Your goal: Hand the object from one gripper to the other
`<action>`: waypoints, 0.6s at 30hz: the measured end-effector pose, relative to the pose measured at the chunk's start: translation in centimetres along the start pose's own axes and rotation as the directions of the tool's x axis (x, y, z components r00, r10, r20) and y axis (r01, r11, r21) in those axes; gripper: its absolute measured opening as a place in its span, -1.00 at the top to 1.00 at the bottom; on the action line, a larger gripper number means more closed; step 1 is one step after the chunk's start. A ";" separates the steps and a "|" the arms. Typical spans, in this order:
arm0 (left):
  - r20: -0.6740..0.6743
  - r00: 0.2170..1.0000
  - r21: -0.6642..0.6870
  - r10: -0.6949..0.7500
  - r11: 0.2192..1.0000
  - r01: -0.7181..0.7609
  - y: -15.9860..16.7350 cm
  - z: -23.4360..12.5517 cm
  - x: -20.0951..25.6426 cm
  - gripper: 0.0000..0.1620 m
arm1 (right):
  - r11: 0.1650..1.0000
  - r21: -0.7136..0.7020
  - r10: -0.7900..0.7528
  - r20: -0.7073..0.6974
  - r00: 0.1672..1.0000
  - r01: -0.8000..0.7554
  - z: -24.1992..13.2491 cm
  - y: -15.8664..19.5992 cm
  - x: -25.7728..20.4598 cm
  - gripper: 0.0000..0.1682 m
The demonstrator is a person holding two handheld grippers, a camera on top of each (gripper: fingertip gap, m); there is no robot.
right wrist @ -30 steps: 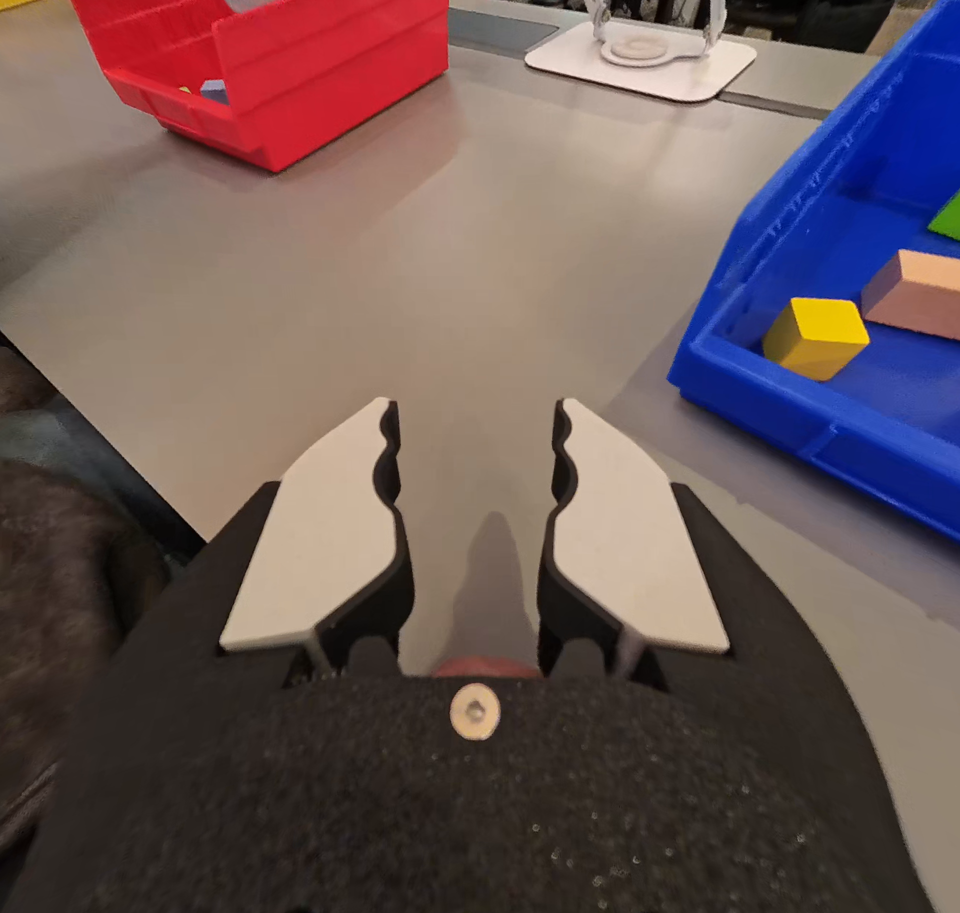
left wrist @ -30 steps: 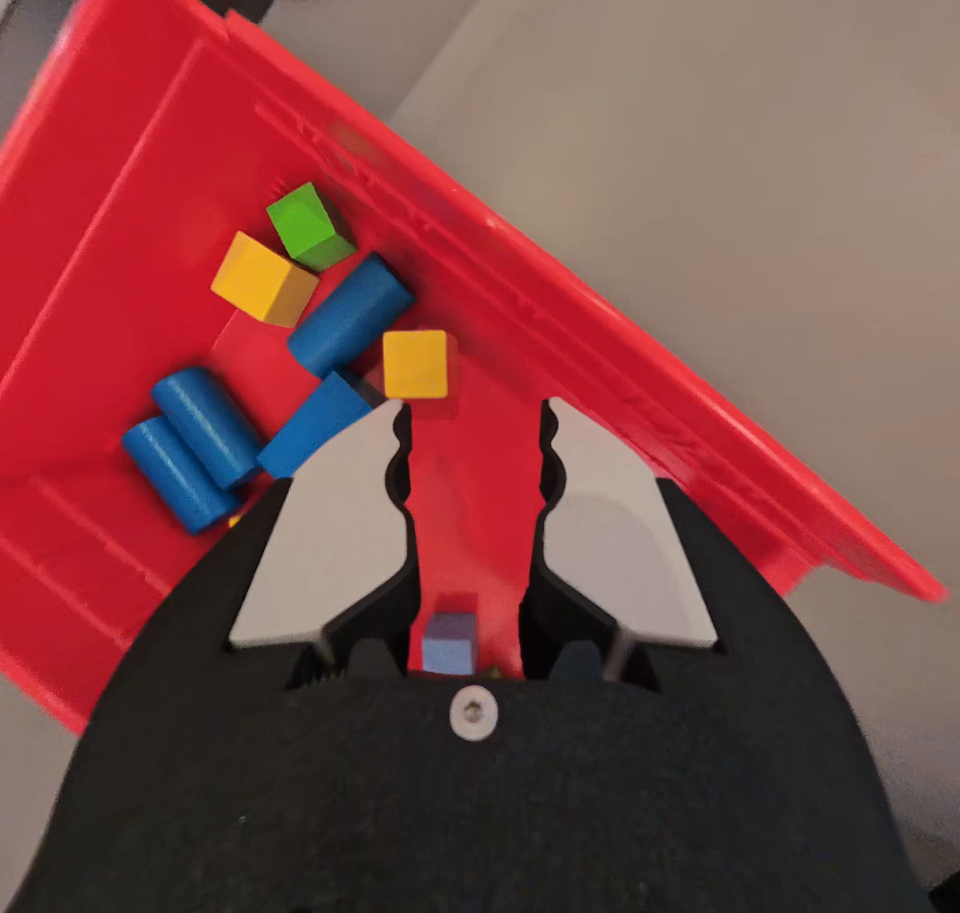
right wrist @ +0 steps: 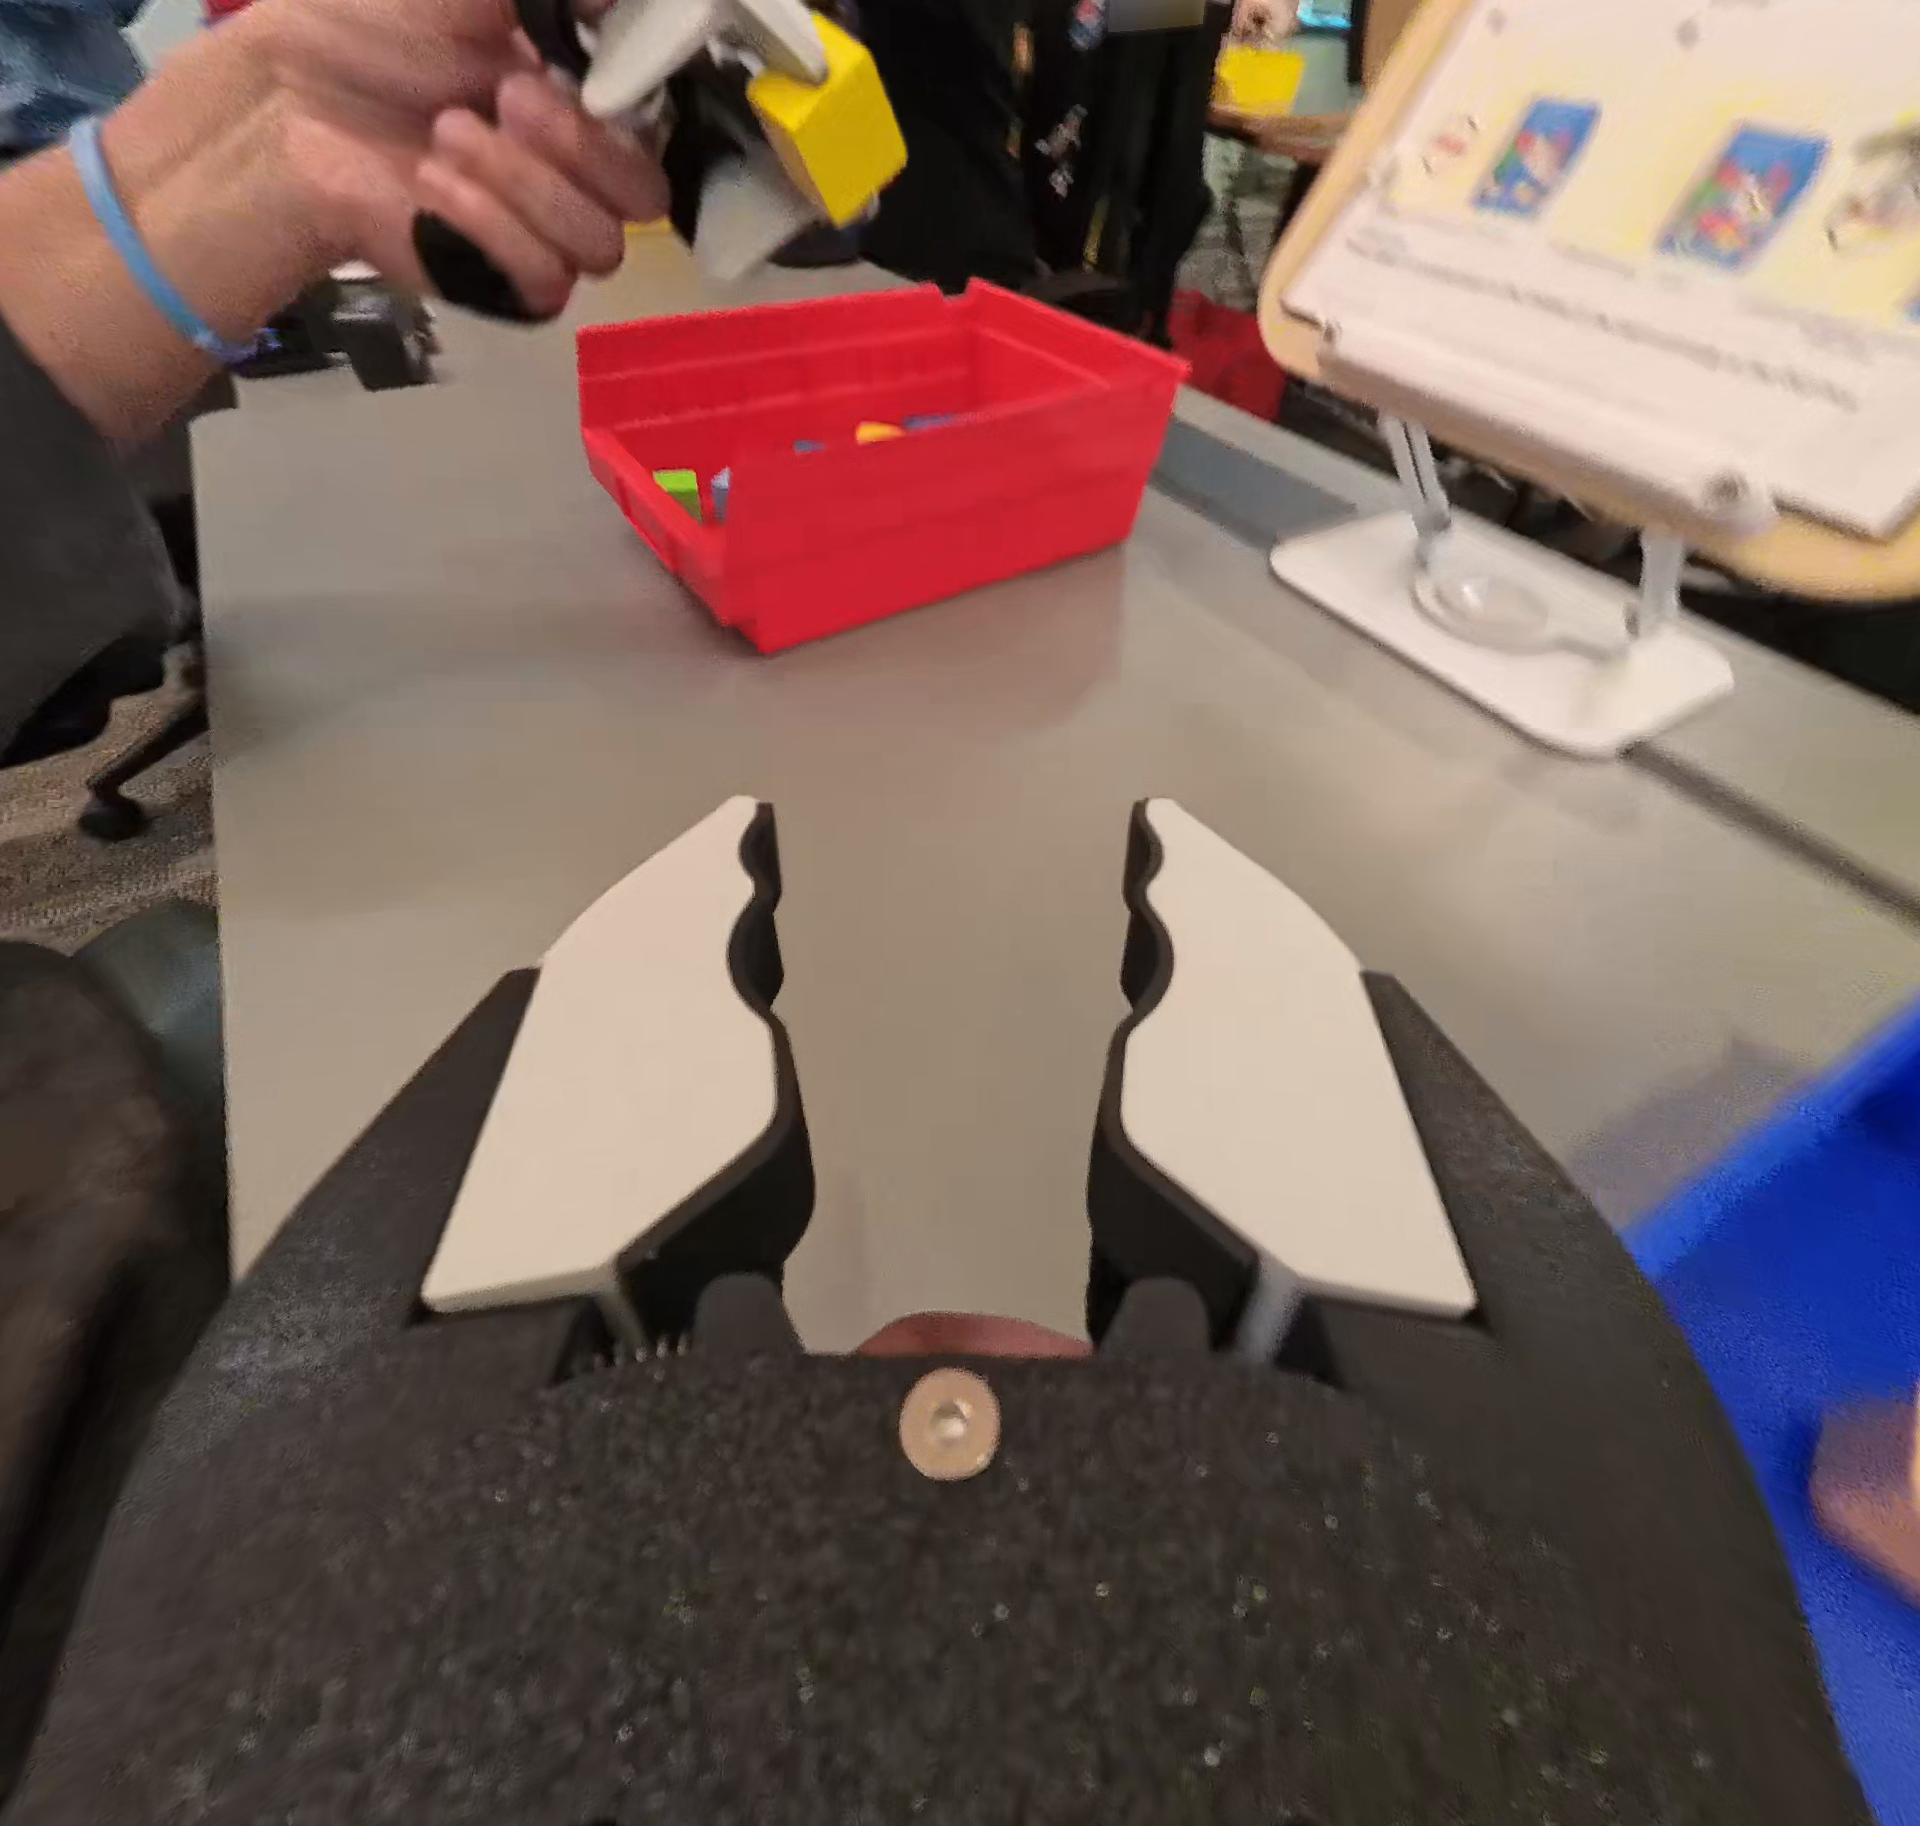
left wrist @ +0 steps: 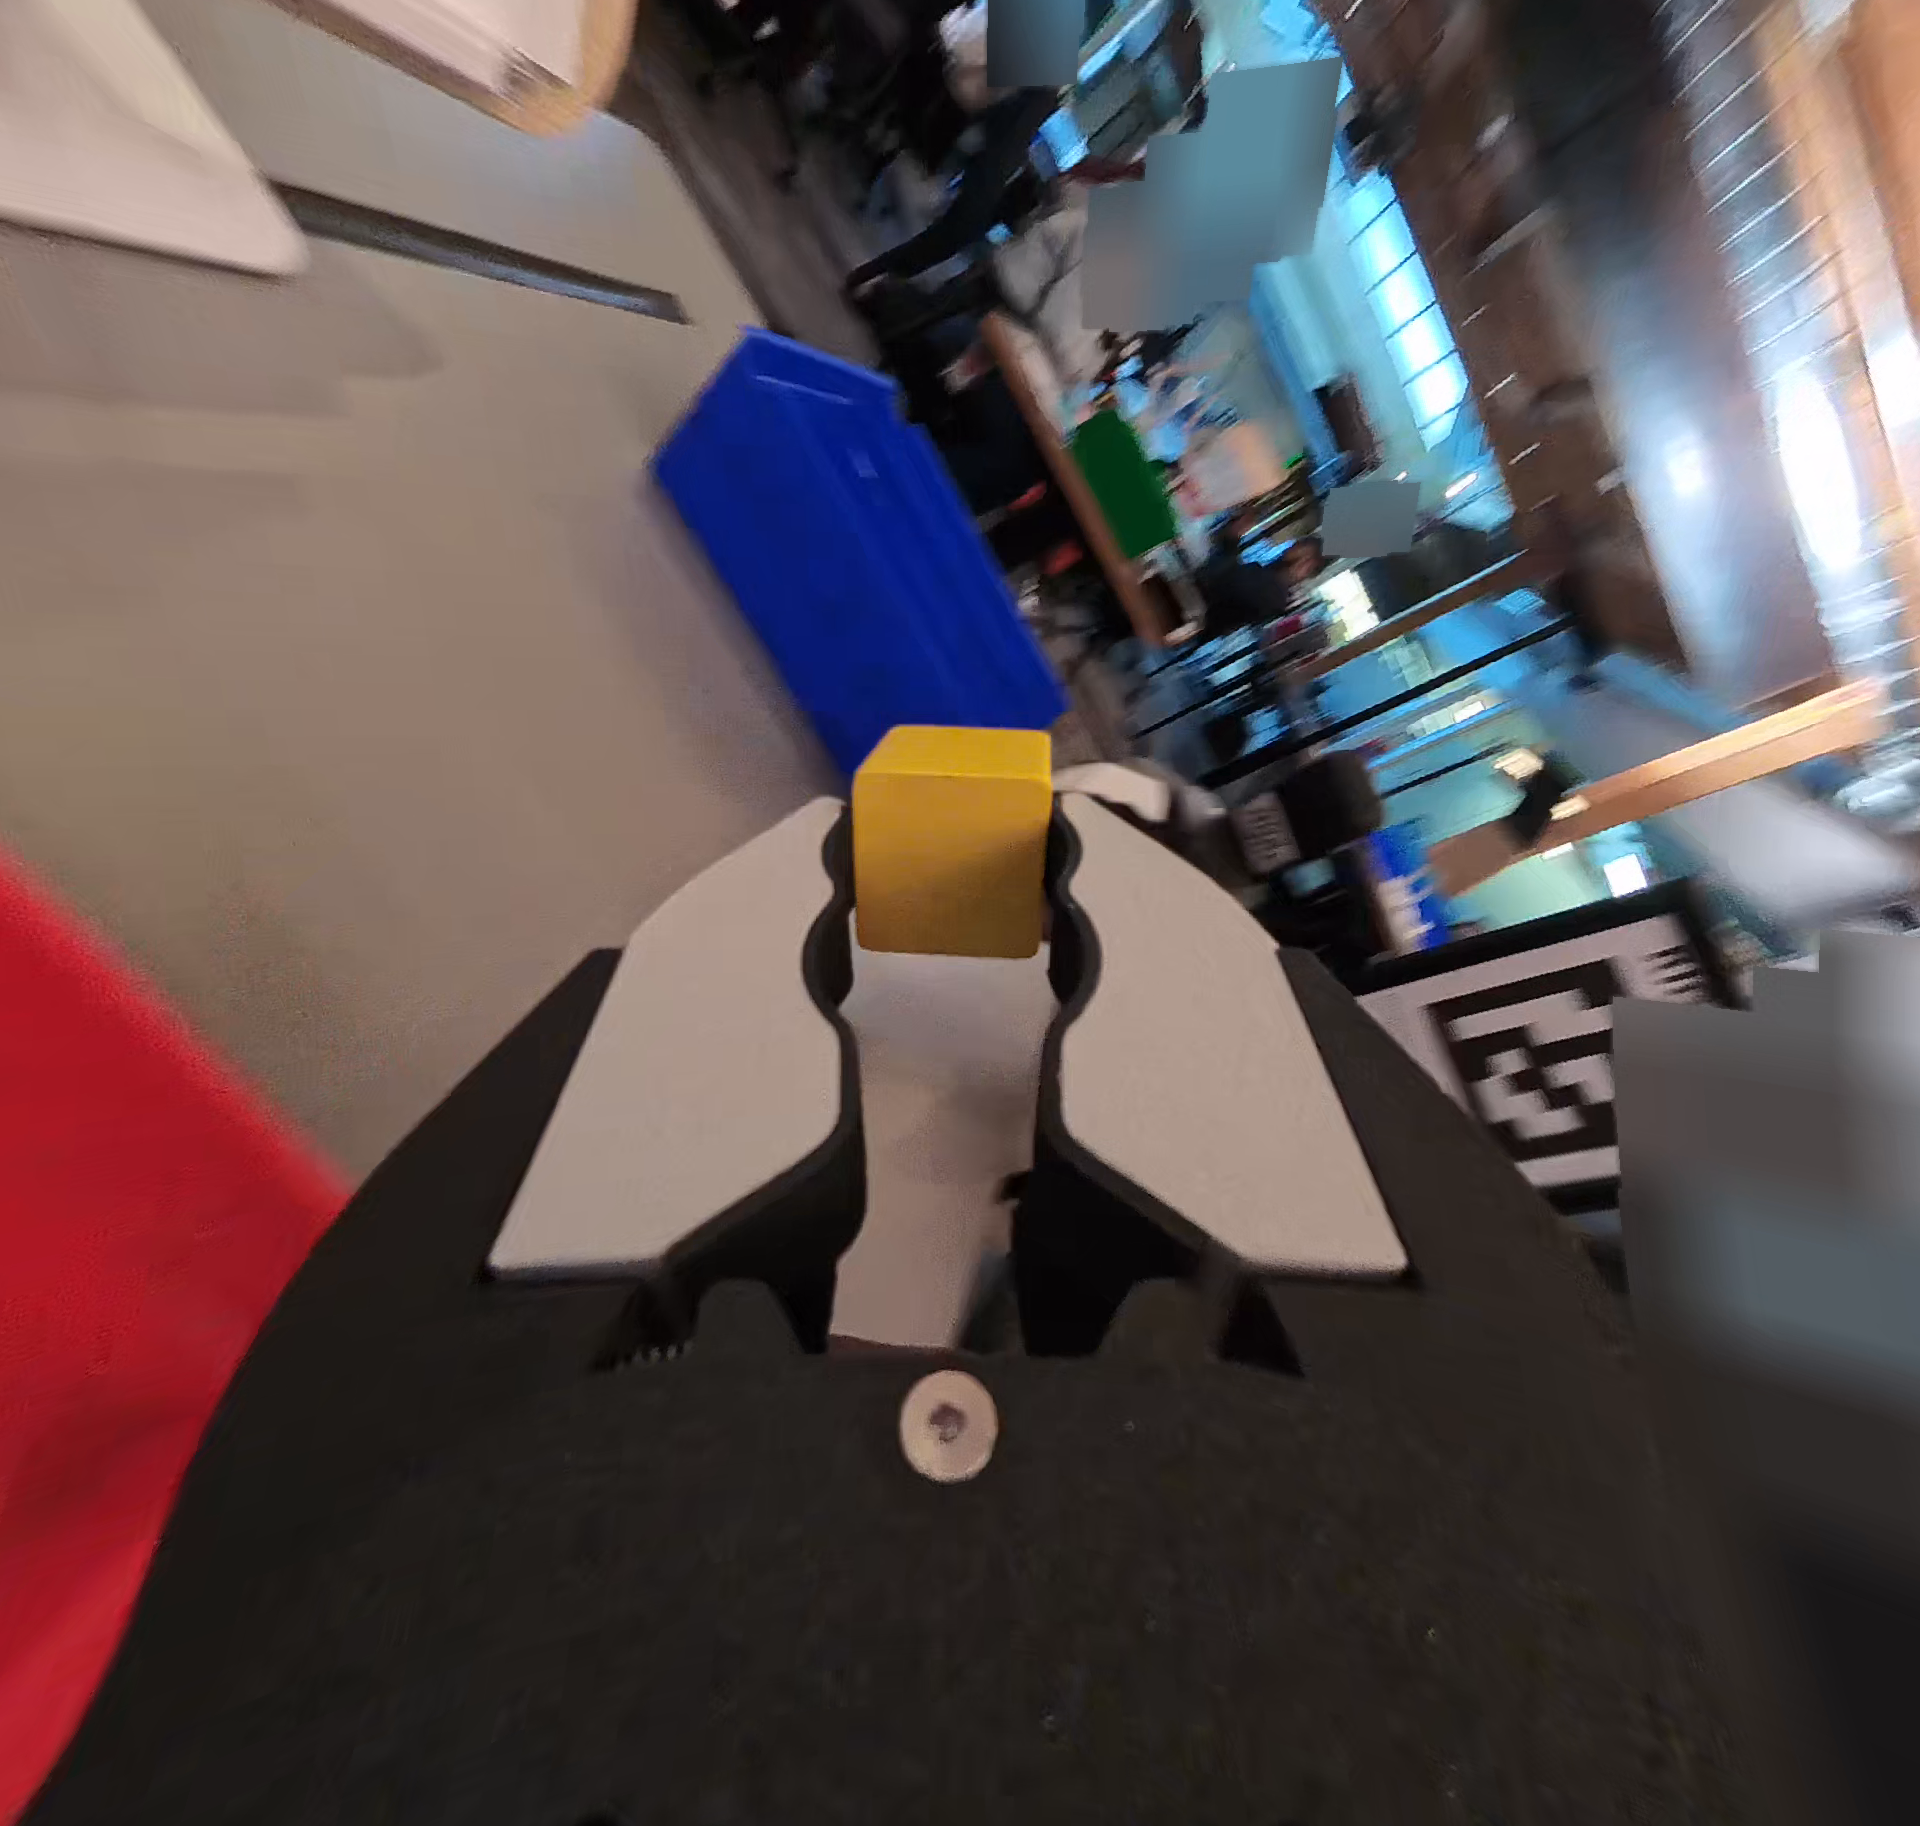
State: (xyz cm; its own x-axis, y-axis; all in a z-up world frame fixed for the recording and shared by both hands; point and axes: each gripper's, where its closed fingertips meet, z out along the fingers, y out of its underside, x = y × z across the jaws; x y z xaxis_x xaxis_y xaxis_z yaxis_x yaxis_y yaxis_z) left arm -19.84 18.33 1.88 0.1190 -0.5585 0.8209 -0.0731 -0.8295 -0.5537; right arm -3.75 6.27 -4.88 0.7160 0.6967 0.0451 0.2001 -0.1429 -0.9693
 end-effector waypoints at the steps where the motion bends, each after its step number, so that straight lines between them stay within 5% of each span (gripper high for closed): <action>1: -0.052 0.996 0.021 -0.067 0.997 0.068 0.9 1.1 1.0 0.59 | 0.999 0.019 -0.030 0.035 0.999 0.030 1.5 -1.3 0.1 0.22; 7: -0.233 0.912 -0.032 -0.338 0.940 0.340 5.3 5.8 2.6 0.59 | 0.988 0.104 -0.137 0.235 0.962 0.115 8.9 -5.9 -2.3 0.17; 15: -0.269 0.857 -0.109 -0.440 0.898 0.427 7.6 8.0 1.7 0.59 | 0.981 0.169 -0.137 0.256 0.957 0.096 10.6 -5.7 -3.0 0.29; 18: -0.269 0.845 -0.114 -0.462 0.886 0.449 7.7 8.4 1.4 0.59 | 0.984 0.150 -0.135 0.288 0.948 0.095 10.7 -4.9 -3.4 0.59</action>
State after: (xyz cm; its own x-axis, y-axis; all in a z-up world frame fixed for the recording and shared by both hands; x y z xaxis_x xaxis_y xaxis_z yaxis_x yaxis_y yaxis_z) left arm -11.95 11.23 -2.42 -0.1317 -0.0899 0.9872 -0.1247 -0.9865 -0.1065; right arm -14.29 12.12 -2.91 0.4590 0.8823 0.1041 0.1640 0.0310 -0.9860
